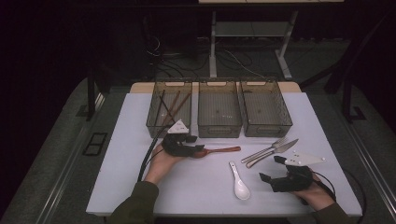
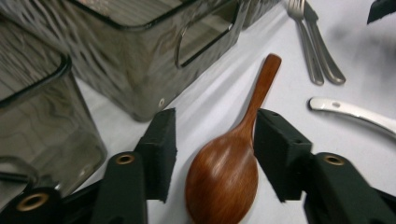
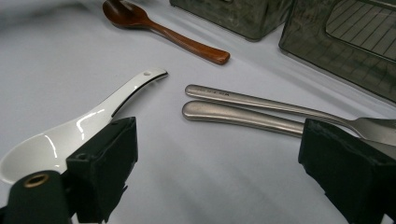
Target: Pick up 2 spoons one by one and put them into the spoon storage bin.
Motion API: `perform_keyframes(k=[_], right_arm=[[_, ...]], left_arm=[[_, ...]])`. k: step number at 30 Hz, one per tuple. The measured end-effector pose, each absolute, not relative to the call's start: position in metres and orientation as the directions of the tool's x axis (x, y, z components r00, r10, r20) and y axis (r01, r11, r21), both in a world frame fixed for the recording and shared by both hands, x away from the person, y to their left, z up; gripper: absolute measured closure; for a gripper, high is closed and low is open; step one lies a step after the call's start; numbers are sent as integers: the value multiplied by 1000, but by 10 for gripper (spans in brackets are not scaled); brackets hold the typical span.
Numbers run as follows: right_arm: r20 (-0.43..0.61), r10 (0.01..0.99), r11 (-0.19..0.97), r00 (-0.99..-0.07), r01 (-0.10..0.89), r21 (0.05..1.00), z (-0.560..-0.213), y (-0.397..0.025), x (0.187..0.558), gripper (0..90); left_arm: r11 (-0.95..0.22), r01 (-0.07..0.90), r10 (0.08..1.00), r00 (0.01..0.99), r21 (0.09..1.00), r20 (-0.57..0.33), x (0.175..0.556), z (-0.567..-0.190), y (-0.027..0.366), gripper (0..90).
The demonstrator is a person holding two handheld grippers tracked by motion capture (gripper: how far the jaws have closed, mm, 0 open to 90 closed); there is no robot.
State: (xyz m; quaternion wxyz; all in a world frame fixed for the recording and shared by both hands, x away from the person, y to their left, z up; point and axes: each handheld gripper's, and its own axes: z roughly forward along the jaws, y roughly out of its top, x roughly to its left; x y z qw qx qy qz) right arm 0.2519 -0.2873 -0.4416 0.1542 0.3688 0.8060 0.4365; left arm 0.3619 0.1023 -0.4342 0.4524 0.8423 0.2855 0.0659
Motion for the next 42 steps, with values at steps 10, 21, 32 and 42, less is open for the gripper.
perform_keyframes(k=[10, 21, 32, 42], right_arm=[[75, 726, 348, -683, 460, 817, -442, -287, 251, 120], [75, 726, 349, -684, 460, 817, -442, -287, 252, 120], [76, 727, 346, -683, 460, 818, -441, -287, 251, 120], [75, 726, 346, -683, 457, 819, -441, -288, 251, 120]], left_arm=[[-477, 432, 538, 832, 765, -135, 362, -440, 101, 524], [-502, 463, 537, 829, 731, -157, 363, -447, 100, 485], [-526, 461, 522, 838, 715, -158, 363, -450, 99, 489], [-569, 431, 488, 862, 701, -133, 358, -448, 98, 586]])
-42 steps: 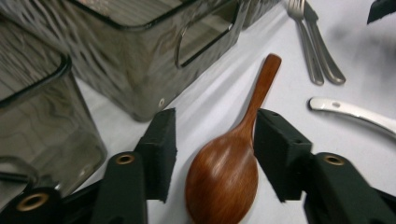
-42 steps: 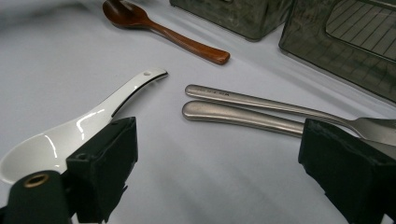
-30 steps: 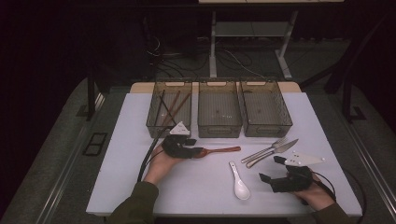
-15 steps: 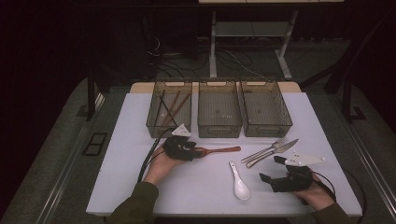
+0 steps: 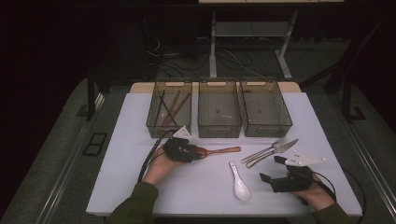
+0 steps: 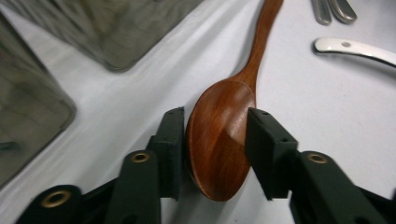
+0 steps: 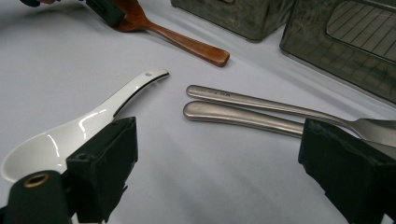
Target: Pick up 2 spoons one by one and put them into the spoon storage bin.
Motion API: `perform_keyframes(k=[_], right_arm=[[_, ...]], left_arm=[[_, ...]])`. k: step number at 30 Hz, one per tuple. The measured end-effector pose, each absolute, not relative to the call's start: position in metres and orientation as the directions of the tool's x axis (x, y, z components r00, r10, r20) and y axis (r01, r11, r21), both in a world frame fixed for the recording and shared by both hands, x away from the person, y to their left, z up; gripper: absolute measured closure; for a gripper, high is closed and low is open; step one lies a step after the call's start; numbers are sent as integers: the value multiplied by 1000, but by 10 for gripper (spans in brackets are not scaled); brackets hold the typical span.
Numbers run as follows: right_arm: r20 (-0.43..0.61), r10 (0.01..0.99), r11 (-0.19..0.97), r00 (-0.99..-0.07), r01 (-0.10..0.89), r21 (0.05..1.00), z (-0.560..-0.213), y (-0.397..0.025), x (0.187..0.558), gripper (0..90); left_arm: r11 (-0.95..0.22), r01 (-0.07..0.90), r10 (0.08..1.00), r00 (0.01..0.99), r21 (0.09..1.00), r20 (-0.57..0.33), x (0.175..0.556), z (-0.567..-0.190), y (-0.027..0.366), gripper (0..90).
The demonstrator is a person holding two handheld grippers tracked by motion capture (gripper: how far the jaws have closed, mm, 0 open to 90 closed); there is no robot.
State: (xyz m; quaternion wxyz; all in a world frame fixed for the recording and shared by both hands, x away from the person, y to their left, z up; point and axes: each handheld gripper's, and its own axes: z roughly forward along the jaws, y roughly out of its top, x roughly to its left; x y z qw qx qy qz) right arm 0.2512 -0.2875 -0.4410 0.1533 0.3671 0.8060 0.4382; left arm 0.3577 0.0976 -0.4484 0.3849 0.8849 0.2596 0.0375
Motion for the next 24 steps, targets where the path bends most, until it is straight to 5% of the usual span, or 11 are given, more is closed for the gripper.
perform_keyframes(k=[11, 24], right_arm=[[77, 727, 344, -682, 459, 819, -441, -287, 251, 120], [78, 726, 344, -683, 459, 819, -441, -287, 251, 120]], left_arm=[[-622, 380, 429, 897, 684, -108, 352, -447, 94, 775], [-632, 382, 436, 895, 674, -98, 352, -446, 93, 792]])
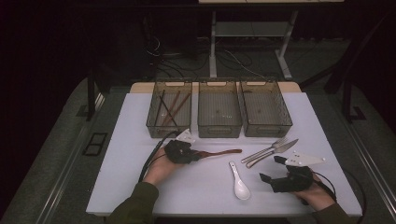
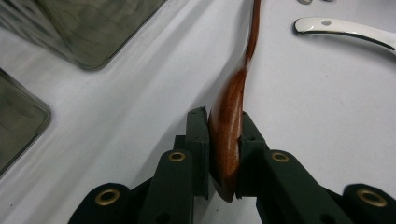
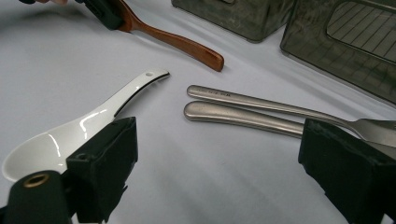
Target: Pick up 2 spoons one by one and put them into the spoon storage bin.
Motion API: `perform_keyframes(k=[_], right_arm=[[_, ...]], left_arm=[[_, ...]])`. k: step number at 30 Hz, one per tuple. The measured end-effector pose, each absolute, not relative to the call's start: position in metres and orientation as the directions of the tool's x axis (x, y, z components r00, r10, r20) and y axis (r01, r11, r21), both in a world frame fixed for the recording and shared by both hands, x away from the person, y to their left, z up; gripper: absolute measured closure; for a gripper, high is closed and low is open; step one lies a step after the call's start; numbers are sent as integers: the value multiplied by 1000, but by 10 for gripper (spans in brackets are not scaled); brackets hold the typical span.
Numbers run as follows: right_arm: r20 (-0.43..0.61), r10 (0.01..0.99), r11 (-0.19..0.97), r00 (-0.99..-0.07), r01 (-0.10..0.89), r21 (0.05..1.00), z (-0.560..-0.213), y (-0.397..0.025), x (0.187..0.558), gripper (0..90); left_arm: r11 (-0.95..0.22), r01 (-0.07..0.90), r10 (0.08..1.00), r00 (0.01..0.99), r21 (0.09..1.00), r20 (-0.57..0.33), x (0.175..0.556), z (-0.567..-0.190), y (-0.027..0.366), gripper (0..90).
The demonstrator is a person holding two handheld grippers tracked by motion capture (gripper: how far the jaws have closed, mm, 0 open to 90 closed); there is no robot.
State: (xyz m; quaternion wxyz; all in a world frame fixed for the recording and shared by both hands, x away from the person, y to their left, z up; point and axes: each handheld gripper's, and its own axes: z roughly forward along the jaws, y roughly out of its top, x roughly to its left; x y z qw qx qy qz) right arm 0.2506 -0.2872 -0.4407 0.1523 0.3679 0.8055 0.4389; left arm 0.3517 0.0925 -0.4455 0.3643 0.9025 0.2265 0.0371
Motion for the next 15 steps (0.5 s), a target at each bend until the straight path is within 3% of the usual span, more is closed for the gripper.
perform_keyframes(k=[15], right_arm=[[76, 724, 345, -686, 455, 821, -441, -287, 251, 121]], left_arm=[[-562, 385, 467, 878, 732, -104, 348, -429, 101, 793]])
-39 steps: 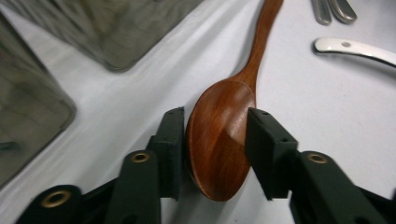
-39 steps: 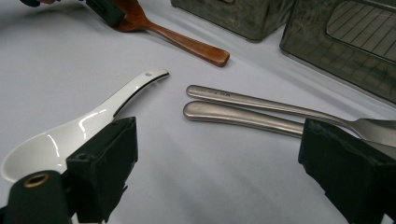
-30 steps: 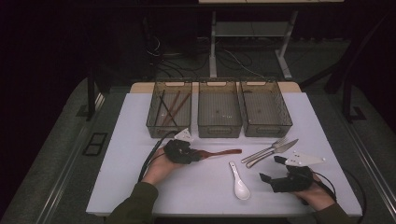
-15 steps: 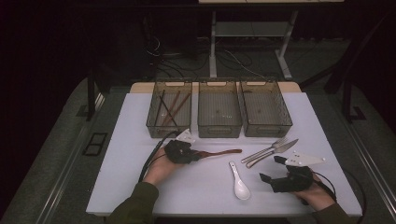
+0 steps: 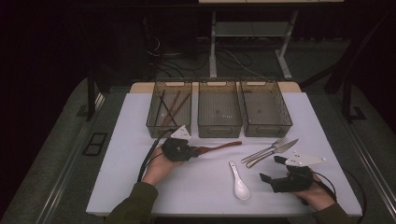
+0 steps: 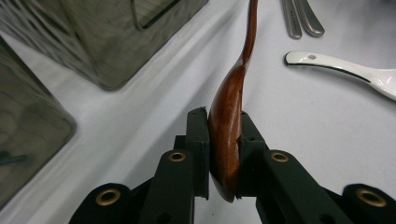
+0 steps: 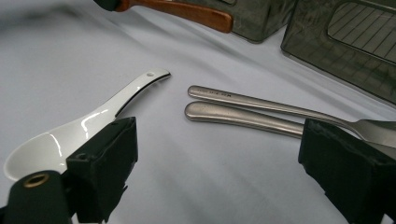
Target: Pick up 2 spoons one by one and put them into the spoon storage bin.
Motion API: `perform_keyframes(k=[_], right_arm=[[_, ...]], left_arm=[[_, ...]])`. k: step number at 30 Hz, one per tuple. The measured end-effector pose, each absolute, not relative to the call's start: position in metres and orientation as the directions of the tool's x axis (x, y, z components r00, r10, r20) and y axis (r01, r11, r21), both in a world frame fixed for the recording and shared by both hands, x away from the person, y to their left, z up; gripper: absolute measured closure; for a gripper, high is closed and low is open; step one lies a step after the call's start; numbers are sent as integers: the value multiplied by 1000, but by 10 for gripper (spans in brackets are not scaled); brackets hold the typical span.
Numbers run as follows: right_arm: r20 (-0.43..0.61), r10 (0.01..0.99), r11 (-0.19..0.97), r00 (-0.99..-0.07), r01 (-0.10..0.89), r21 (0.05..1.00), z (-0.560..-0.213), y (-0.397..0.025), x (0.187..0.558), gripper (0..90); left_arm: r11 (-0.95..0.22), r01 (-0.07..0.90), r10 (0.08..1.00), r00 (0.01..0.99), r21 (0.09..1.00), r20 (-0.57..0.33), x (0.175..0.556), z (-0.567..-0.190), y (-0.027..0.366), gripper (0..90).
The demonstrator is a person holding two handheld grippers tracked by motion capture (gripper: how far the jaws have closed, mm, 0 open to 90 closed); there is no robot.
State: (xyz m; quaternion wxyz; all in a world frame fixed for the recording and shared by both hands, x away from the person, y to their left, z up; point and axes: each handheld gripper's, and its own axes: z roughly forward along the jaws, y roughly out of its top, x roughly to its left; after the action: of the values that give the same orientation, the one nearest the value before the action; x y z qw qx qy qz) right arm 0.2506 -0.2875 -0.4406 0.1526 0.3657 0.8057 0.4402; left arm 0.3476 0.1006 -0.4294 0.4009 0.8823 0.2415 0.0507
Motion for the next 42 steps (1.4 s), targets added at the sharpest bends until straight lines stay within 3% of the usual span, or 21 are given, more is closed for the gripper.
perform_keyframes(k=[22, 42], right_arm=[[91, 722, 336, -686, 462, 821, -441, -286, 250, 120], [84, 721, 342, -688, 459, 820, -443, -285, 251, 120]], left_arm=[[-498, 384, 506, 857, 777, -100, 347, -399, 112, 793], [-449, 387, 544, 833, 805, -97, 379, -374, 92, 793]])
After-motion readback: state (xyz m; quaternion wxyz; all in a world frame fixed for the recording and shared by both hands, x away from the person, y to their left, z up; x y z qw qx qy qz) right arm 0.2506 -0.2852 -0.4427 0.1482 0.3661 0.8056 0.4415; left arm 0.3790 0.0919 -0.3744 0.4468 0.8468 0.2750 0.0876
